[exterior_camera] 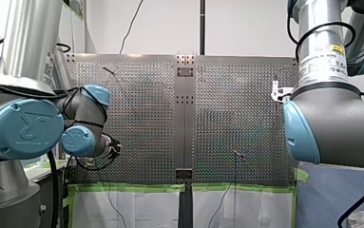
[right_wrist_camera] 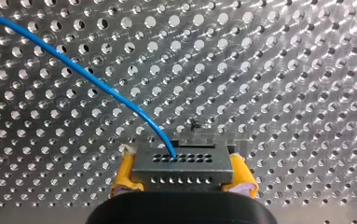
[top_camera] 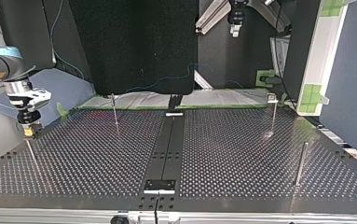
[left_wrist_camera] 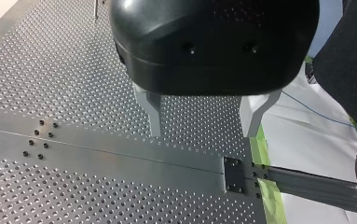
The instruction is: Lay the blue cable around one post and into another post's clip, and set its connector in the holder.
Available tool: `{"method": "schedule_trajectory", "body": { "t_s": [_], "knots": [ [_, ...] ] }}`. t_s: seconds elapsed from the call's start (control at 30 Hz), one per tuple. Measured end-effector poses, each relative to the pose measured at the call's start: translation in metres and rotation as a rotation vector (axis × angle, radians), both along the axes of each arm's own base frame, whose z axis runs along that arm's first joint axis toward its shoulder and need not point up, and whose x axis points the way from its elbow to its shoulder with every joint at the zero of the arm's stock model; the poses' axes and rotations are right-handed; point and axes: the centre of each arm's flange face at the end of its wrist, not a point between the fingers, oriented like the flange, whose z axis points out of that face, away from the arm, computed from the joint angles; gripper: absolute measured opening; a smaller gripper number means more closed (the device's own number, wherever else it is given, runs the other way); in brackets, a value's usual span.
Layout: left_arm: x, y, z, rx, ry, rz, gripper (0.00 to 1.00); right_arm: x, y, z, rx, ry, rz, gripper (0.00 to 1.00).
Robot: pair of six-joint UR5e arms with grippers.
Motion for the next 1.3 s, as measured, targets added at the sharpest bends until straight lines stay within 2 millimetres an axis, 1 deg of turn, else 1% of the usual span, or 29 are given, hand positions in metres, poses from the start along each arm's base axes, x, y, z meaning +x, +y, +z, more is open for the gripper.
{"method": "schedule_trajectory", "body": {
  "t_s": [0.77,1.3],
  "knots": [
    [0.0,0.0,0.0,0.0,-0.001,0.001,0.81,-0.001,-0.009,0.01,-0.021,-0.008,0.013,0.0],
    [0.0,0.0,0.0,0.0,-0.001,0.001,0.81,0.0,-0.011,0.009,-0.024,-0.012,0.018,0.0]
  ]
}}
